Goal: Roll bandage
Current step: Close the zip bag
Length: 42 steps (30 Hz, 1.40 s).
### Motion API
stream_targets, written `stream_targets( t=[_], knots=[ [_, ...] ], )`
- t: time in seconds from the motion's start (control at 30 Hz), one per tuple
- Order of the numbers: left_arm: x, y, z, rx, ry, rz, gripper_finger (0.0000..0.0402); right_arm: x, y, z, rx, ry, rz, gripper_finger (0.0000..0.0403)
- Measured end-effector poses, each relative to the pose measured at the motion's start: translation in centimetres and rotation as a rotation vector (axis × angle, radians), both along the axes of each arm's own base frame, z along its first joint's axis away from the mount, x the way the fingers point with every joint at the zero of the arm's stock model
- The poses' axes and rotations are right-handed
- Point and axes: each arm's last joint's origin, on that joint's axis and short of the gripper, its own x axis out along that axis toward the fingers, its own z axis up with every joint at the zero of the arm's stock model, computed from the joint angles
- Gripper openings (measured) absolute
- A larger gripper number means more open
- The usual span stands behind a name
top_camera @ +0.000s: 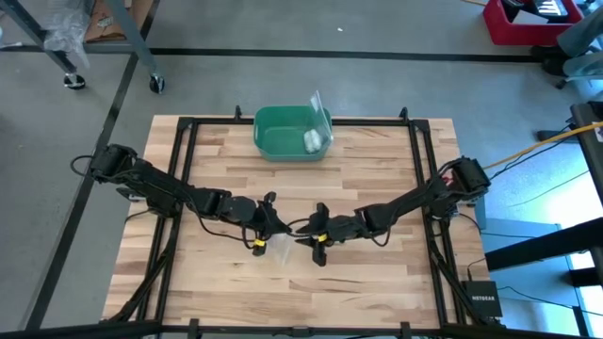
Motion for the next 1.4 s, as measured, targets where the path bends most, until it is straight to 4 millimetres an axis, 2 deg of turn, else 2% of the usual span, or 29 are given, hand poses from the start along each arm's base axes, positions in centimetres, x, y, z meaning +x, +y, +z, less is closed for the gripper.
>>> stream_targets(
  t=[0.2,0.4,0.53,0.67,0.73,0.97,1.4],
  knots=[
    [0.0,0.0,0.0,-0.001,-0.001,-0.001,0.0000,0.9,0.8,-1.3,0.004,-0.084,0.005,0.0153],
    [0.0,0.0,0.0,0.000,0.003,-0.003,0.0000,0.9,2.0,-2.0,-0.039,-0.144,-0.048,0.0133],
    [0.0,-0.1,-0.1,-0.003,0.007,-0.004,0.0000,-0.4,2.0,-2.9,-0.036,-0.173,-0.053,0.0114],
    [0.0,-0.1,0.0,-0.003,0.005,-0.003,0.0000,-1.9,1.0,-2.7,0.040,-0.330,-0.076,0.0101],
    [0.0,-0.1,0.0,-0.007,0.005,-0.002,0.0000,-2.2,0.6,-3.0,0.060,-0.351,-0.087,0.0100],
    [0.1,-0.1,0.3,-0.012,-0.030,-0.003,0.0000,-0.9,1.3,-3.9,0.065,-0.345,-0.046,0.0102],
    [0.1,-0.1,0.2,-0.004,-0.027,-0.005,0.0000,0.1,1.3,-2.8,0.023,-0.387,-0.053,0.0094]
  ],
)
